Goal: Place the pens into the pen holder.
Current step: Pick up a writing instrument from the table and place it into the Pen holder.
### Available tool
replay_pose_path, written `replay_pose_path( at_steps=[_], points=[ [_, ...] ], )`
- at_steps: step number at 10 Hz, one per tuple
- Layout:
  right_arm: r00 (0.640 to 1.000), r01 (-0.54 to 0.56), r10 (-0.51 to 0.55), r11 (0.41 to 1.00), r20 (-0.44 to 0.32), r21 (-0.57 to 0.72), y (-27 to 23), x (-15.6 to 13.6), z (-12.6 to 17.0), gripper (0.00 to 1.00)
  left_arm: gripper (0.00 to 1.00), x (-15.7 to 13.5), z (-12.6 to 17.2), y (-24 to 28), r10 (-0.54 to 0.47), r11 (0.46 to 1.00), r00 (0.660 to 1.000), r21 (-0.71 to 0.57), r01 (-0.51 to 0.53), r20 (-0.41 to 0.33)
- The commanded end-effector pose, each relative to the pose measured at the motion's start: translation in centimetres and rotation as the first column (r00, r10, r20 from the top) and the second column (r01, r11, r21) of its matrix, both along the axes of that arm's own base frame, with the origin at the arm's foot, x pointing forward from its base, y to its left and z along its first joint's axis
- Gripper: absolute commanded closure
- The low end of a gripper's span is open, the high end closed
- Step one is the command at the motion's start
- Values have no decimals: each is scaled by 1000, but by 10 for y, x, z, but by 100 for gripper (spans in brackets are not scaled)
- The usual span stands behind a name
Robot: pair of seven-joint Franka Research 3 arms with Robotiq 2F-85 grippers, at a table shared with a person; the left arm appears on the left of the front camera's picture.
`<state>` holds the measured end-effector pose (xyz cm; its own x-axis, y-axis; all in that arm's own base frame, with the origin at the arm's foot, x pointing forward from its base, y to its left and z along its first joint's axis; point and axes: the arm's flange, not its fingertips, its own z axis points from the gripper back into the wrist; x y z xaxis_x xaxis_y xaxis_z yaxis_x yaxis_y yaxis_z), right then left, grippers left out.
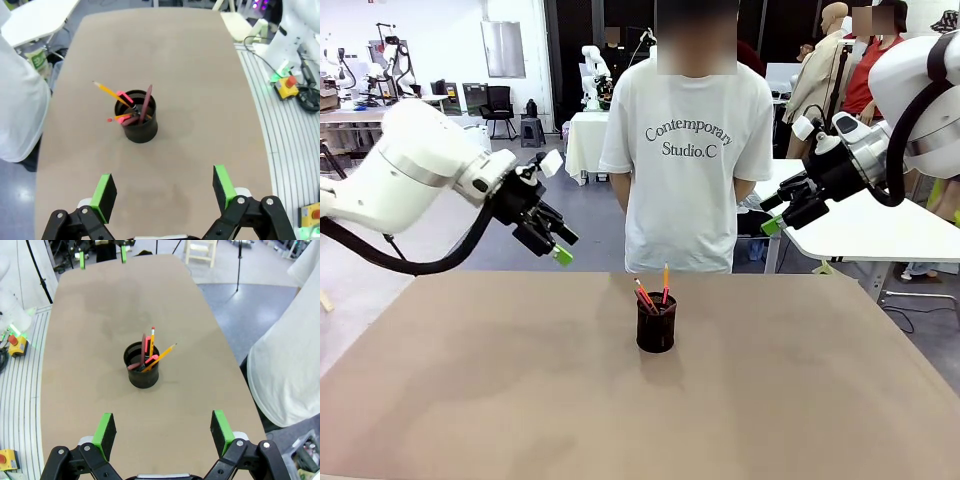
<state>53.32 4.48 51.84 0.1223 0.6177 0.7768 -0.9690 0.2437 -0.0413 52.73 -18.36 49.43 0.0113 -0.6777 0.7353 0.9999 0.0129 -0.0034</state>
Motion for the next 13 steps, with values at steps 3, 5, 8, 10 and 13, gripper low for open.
replay_pose_path(
  at_steps=[3,5,8,10,13],
  points=[
    [1000,0,0,1000,7,-6,1,0,2,0,0,-15,24,14,66,997,990,20,-69,125],
    [1000,0,0,1000,7,-6,1,0,2,0,0,-19,30,25,110,994,984,-14,-109,142],
    [1000,0,0,1000,7,-6,1,0,2,0,0,-27,30,34,141,990,978,-48,-135,154],
    [1000,0,0,1000,7,-6,1,0,2,0,0,-27,32,41,142,989,976,-72,-131,165],
    [1000,0,0,1000,7,-6,1,0,2,0,0,-21,35,34,144,989,980,-42,-139,140]
  ],
)
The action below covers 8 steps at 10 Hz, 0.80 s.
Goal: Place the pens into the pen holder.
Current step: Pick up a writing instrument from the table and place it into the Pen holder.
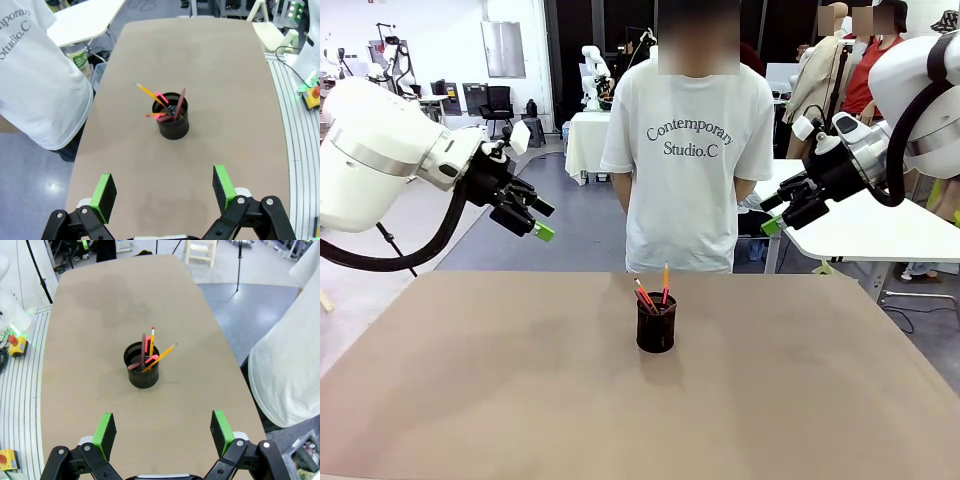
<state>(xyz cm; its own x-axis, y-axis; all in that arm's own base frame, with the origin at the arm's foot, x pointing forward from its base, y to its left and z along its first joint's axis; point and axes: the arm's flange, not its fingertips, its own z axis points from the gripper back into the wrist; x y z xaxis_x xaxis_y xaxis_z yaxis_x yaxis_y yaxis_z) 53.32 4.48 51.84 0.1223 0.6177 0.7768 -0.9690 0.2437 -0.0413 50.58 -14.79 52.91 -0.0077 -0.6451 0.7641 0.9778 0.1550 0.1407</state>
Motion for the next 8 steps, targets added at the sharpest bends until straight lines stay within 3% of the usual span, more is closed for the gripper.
replay_pose_path(
  at_steps=[1,8],
  points=[
    [1000,0,0,1000,7,-6,1,0,2,0,0,1,1,-1,3,1000,1000,10,-3,-6],
    [1000,0,0,1000,7,-6,1,0,2,0,0,1,1,-1,3,1000,1000,10,-3,-6]
  ],
)
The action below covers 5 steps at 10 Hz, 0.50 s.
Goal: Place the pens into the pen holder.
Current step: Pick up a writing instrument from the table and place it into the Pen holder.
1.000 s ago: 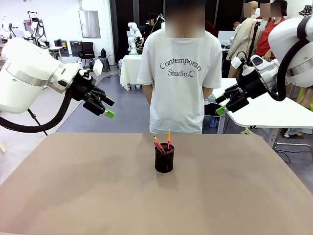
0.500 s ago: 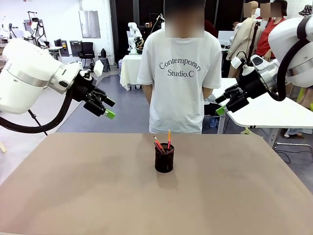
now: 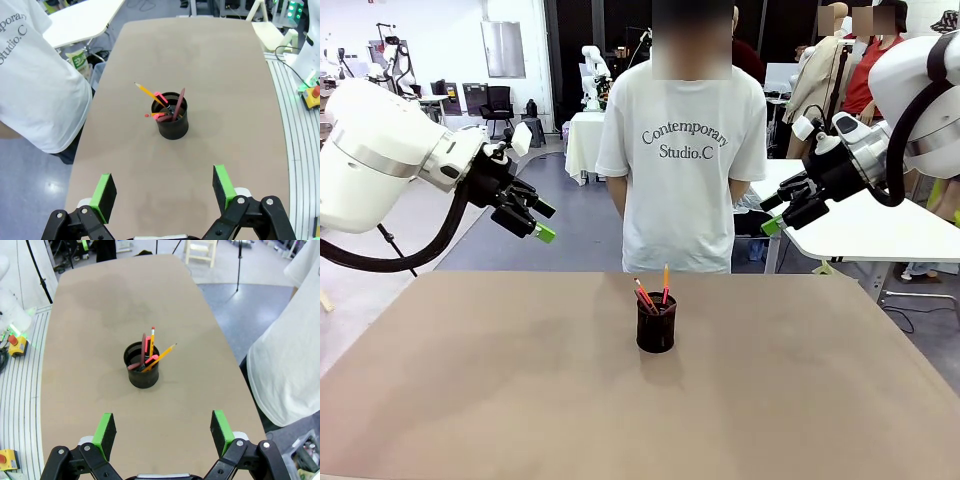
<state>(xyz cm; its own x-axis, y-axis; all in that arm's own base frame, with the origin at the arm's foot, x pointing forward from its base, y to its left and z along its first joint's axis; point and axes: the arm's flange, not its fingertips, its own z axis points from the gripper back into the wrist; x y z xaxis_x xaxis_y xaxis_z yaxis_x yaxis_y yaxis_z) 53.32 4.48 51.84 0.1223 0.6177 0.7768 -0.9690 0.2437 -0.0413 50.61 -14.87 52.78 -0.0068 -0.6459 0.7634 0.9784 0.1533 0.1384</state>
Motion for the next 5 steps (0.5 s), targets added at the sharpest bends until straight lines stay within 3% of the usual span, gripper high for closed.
replay_pose_path(
  at_steps=[1,5],
  points=[
    [1000,0,0,1000,7,-6,1,0,2,0,0,0,2,0,4,1000,1000,9,-4,-4],
    [1000,0,0,1000,7,-6,1,0,2,0,0,0,2,0,4,1000,1000,9,-4,-4]
  ],
)
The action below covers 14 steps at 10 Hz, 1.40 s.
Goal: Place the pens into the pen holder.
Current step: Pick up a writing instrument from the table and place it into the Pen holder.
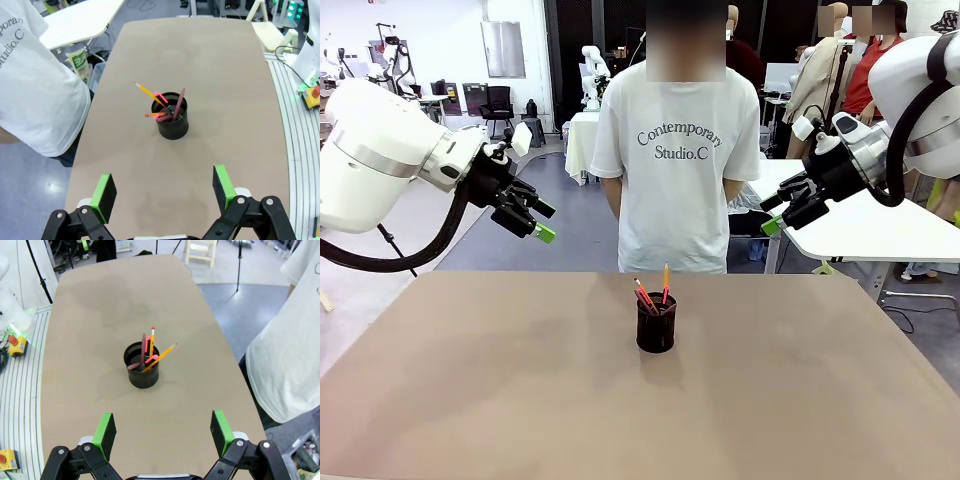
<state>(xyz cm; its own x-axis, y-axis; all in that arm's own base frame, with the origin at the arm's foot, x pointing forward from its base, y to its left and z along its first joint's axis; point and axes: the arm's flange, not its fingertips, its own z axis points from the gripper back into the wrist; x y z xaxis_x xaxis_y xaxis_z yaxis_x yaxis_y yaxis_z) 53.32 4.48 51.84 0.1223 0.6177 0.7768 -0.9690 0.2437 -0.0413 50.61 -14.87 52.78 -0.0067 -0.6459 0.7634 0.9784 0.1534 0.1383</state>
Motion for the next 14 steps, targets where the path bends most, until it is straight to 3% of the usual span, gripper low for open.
replay_pose_path(
  at_steps=[1,14],
  points=[
    [1000,0,0,1000,7,-6,1,0,2,0,0,0,2,0,4,1000,1000,9,-4,-4],
    [1000,0,0,1000,7,-6,1,0,2,0,0,0,2,0,4,1000,1000,9,-4,-4]
  ],
)
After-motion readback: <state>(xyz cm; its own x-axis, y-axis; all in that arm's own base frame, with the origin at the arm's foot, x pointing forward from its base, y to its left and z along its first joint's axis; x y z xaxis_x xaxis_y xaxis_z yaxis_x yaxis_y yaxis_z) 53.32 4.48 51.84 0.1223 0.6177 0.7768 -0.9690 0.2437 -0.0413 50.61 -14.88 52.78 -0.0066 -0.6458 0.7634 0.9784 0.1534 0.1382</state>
